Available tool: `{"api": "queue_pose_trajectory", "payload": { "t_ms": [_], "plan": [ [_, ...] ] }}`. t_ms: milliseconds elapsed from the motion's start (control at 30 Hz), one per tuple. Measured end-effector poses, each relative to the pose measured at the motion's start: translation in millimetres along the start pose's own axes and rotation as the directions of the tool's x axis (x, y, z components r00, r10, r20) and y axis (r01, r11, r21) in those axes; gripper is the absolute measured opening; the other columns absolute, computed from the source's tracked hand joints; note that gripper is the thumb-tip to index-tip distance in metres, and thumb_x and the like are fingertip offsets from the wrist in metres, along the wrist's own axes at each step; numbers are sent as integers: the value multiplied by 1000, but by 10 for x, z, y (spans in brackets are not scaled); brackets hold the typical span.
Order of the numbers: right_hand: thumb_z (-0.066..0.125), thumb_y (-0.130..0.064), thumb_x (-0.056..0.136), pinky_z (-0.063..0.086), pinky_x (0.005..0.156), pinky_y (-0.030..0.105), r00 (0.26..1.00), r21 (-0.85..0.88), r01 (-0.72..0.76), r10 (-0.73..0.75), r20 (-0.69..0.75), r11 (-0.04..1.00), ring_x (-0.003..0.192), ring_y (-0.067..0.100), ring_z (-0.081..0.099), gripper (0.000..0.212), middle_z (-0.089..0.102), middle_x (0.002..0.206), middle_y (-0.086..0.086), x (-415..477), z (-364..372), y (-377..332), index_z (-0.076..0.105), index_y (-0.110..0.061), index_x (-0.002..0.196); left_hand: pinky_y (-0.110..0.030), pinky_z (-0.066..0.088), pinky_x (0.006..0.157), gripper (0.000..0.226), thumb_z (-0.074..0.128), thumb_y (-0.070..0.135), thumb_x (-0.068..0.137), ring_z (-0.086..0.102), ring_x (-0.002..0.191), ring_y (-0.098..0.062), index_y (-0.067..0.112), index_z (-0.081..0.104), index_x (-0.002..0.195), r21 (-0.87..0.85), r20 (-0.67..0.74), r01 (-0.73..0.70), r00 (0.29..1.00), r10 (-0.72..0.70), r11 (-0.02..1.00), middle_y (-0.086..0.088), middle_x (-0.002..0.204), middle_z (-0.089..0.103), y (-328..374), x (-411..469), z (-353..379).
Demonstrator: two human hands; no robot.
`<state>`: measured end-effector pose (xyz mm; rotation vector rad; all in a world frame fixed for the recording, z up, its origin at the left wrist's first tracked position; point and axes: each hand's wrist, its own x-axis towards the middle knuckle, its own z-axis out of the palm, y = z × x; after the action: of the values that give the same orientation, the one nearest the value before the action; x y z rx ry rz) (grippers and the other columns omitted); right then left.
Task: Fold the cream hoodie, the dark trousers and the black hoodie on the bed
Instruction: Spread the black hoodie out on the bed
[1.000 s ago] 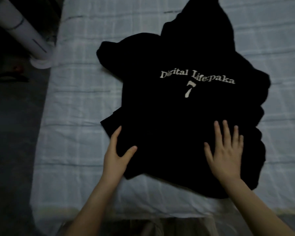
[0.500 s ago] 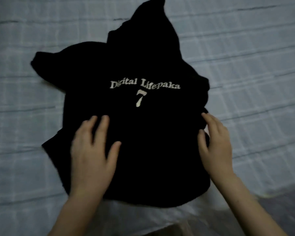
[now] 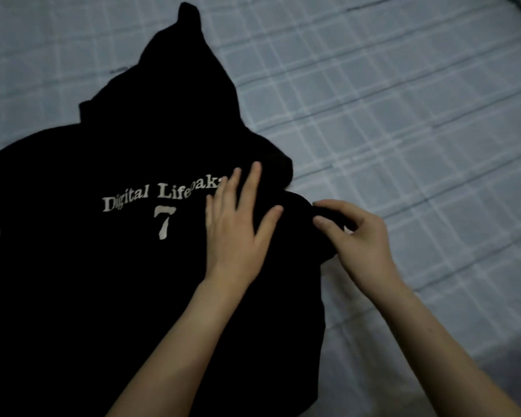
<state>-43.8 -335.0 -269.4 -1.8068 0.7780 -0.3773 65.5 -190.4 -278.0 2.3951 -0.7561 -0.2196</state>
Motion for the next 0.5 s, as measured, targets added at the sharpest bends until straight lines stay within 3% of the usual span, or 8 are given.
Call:
{"api": "queue_pose_trajectory", "payload": {
  "t_ms": [100,200,267,333,400,433,500],
  "plan": [
    [71,-12,88,49,86,16,999,-82,36,-34,27,996,96,-4,67,19,74,96,-22,-6,-472,-134,77,-26,99,-49,12,122,61,27,53,98,21,149,-19,31,24,155,-86,-7,-15,1000,15,996,-6,159,30,76,20,-3],
    [66,-22,91,43,76,5,991,-165,114,-123,-47,980,90,-9,65,11,71,94,-24,-111,-770,-145,74,-30,95,-48,5,123,58,19,52,100,20,148,-8,32,28,154,-19,12,-12,1000,12,1000,3,159,31,114,82,116],
    [64,-21,91,42,72,6,989,-241,138,-147,-22,961,83,-10,63,11,70,88,-21,-278,-798,7,69,-30,91,-50,4,122,59,18,49,99,18,149,-7,29,30,154,79,58,-28,998,23,997,5,160,28,52,22,237],
    [67,-14,93,44,71,11,983,-334,62,0,183,941,79,-8,62,17,69,82,-17,-451,-762,259,66,-31,92,-56,8,121,59,17,46,99,16,150,-9,28,28,154,232,134,-61,990,31,971,5,162,24,-95,-185,388],
    [66,-19,95,43,70,13,884,-440,-36,234,404,897,78,-4,62,18,68,82,-14,-470,-754,451,65,-36,97,-58,13,119,56,19,43,101,15,150,-10,28,27,154,287,161,-64,987,18,956,6,162,25,-256,-399,510],
    [64,-24,95,43,72,17,882,-484,-50,266,389,874,78,1,61,13,67,85,-11,-385,-766,519,67,-36,98,-57,12,120,54,20,41,102,15,150,-9,29,26,154,279,148,-56,989,15,959,6,161,26,-308,-447,547],
    [61,-27,96,45,76,25,957,-460,-69,190,221,885,82,9,63,12,68,89,-4,-137,-745,570,72,-26,100,-52,8,122,53,21,41,103,14,150,-7,30,25,155,260,139,-44,990,8,965,9,161,26,-379,-447,585]
  ]
}}
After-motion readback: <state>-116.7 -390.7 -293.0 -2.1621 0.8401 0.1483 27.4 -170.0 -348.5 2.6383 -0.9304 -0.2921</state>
